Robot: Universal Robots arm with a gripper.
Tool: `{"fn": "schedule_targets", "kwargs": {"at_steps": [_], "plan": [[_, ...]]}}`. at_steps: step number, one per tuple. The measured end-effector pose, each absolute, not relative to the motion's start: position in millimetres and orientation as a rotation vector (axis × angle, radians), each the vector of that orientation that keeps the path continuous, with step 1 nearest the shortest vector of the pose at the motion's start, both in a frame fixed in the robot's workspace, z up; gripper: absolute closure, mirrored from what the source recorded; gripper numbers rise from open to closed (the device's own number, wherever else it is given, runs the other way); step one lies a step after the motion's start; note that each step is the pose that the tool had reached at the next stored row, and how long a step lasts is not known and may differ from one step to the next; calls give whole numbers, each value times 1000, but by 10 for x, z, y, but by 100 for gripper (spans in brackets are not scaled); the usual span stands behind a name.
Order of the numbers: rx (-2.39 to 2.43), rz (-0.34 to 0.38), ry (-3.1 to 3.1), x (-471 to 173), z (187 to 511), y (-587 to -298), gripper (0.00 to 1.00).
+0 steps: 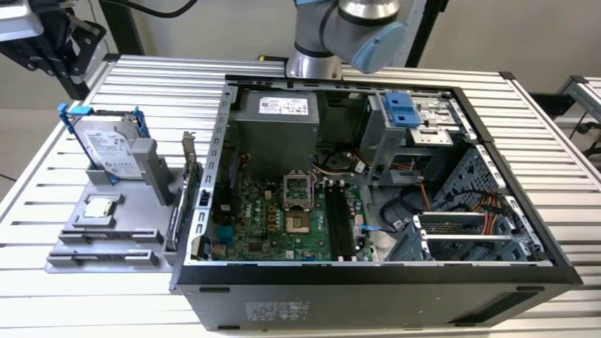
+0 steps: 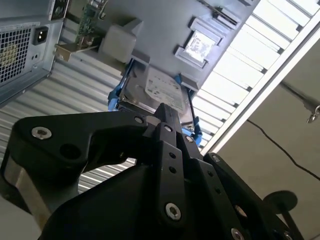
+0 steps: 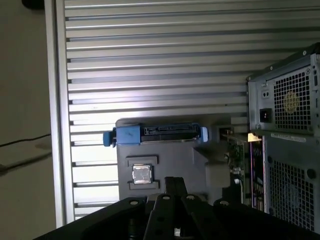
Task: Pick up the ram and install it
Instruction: 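Reach for the ram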
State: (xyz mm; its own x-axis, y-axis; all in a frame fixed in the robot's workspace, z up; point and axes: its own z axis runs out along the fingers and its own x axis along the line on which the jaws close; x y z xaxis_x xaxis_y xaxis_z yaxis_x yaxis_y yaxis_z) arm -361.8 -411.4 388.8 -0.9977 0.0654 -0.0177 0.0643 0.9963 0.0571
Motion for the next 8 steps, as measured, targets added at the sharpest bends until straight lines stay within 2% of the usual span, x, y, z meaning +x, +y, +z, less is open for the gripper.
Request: {"fn": "schedule_targets", "kwargs": {"at_steps": [8], "plan": [[102,88,3120,-3618,3887,-4287,100]]}}
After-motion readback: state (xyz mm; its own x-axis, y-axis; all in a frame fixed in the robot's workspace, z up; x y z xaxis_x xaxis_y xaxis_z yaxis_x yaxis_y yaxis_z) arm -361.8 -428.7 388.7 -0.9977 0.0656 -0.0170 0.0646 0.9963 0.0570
